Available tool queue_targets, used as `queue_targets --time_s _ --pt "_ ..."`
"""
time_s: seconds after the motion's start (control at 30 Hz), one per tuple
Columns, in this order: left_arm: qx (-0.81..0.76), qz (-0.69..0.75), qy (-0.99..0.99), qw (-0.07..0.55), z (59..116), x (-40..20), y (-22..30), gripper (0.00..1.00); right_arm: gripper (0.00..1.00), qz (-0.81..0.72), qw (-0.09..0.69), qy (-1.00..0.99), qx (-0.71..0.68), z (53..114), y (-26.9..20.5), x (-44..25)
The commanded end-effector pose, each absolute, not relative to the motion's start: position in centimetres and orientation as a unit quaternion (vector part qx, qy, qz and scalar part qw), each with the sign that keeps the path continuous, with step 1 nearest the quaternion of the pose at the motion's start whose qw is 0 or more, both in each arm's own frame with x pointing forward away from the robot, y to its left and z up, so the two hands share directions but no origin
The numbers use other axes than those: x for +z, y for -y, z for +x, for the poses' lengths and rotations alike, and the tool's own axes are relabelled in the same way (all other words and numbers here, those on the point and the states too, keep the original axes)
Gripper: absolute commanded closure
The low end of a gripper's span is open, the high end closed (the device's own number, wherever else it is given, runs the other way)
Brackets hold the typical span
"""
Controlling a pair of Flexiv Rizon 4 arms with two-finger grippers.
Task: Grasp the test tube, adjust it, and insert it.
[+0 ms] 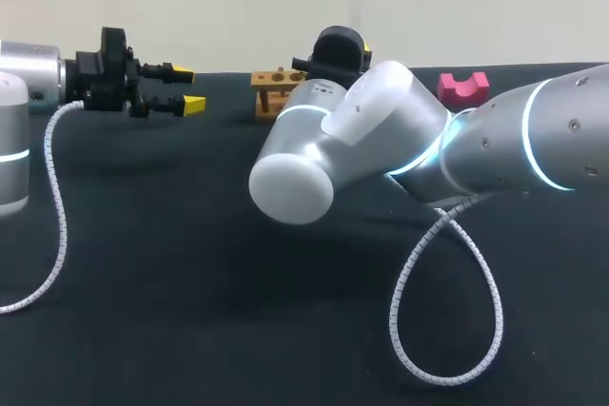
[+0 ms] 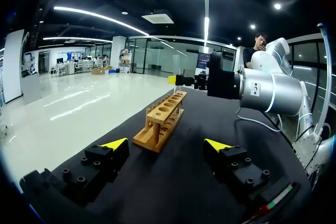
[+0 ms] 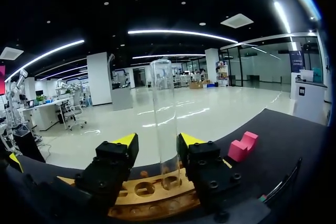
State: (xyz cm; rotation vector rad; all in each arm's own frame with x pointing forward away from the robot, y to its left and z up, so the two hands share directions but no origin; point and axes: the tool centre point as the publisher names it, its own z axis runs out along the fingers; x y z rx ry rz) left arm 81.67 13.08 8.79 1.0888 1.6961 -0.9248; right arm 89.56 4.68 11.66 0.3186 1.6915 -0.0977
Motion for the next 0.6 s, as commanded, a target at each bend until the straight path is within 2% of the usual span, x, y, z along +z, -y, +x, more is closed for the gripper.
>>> queue_targets --time_s 0.03,0.2,0.23,0.27,0.3,0.33,0.37,0.4,0.6 --pt "-0.373 0.439 -0.684 0.448 81.54 8.7 -13.15 0.0 0.51 0.143 0.652 -0.743 -0.045 89.08 -4.63 11.82" --pt "-0.373 0.439 -0.684 0.448 81.54 8.7 -13.15 0.0 0.51 0.15 0.652 -0.742 -0.054 88.82 -4.34 11.93" --pt "-0.373 0.439 -0.684 0.448 81.54 8.7 -13.15 0.0 0.55 0.151 0.652 -0.741 -0.055 88.8 -4.27 11.95" --pt "-0.373 0.439 -0.684 0.448 81.54 8.7 -13.15 0.0 0.62 0.152 0.652 -0.741 -0.056 88.79 -4.24 11.97" --pt "-0.373 0.439 -0.684 0.448 81.54 8.7 -13.15 0.0 0.64 0.153 0.652 -0.74 -0.057 88.79 -4.21 11.99" --pt "-0.373 0.439 -0.684 0.448 81.54 8.7 -13.15 0.0 0.71 0.153 0.653 -0.739 -0.059 88.79 -4.2 12.0" --pt "-0.373 0.439 -0.684 0.448 81.54 8.7 -13.15 0.0 0.93 0.153 0.654 -0.739 -0.059 88.8 -4.19 12.04" --pt "-0.373 0.439 -0.684 0.448 81.54 8.7 -13.15 0.0 1.0 0.153 0.654 -0.739 -0.059 88.81 -4.18 12.07" --pt "-0.373 0.439 -0.684 0.448 81.54 8.7 -13.15 0.0 1.0 0.152 0.655 -0.738 -0.059 88.66 -4.32 12.14"
